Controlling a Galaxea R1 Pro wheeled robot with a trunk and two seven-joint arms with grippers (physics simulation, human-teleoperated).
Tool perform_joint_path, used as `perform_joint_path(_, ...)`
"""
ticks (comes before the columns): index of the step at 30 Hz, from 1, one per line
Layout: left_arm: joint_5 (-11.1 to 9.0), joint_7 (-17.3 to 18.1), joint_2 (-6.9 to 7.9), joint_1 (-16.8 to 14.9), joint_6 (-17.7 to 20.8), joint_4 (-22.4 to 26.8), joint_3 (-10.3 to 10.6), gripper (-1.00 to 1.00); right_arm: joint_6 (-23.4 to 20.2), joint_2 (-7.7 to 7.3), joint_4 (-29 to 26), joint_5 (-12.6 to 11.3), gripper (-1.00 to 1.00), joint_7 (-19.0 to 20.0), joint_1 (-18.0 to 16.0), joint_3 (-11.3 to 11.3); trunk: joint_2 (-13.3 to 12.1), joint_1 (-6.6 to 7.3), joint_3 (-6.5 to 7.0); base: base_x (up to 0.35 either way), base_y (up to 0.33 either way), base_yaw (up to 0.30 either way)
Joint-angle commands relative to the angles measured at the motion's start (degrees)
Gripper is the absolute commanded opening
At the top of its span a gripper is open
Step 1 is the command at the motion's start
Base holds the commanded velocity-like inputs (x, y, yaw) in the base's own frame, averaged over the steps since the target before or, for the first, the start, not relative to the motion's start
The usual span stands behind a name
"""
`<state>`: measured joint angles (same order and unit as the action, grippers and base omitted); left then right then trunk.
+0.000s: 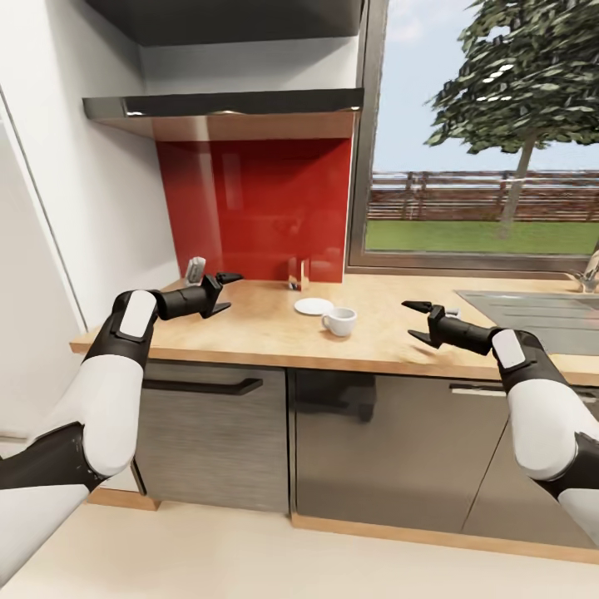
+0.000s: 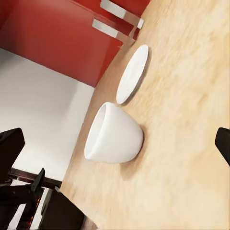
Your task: Set up a coffee station on the kitchen countertop: keep the coffee maker on the countertop, move the bottle of coffee from the kitchen shelf to the counter next to the coffee maker, place a paper coffee filter on top of the coffee maker, put the saucer next to the coffee maker with the coffee cup on the saucer, and place the electric kettle next to the coffee maker.
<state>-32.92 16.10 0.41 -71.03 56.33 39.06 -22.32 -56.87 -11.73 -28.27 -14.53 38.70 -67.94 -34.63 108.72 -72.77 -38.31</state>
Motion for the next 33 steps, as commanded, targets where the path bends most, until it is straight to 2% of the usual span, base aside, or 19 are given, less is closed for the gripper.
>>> perform_joint_path(1, 0.52, 0.51, -0.04, -0.07, 0.27, -0.02, -0.32, 1.0, -0.27, 0.03, 0.46, 0.06, 1.0, 0.28, -0.07, -0.35, 0.03, -0.01, -0.06, 0.146, 0.0, 0.0)
perform_joint_path(9, 0.49, 0.5, -0.06, -0.06, 0.33, -1.59, -0.9, 1.0, -0.19, 0.15, 2.17, -0.93, 1.0, 0.16, -0.08, -0.43, 0.03, -0.01, -0.06, 0.095, 0.0, 0.0)
perform_joint_path(19, 0.49, 0.51, -0.06, -0.06, 0.34, -2.07, -1.21, 1.0, -0.18, 1.56, 2.25, -1.1, 1.0, 0.15, -0.08, -0.36, 0.03, -0.01, -0.06, 0.169, 0.0, 0.0)
perform_joint_path(33, 0.49, 0.51, -0.3, -0.07, 0.35, -4.23, -1.26, 1.0, -0.18, 1.72, 2.25, -1.11, 1.0, 0.15, -0.3, -0.35, 0.03, -0.01, -0.06, 0.12, -0.016, 0.0)
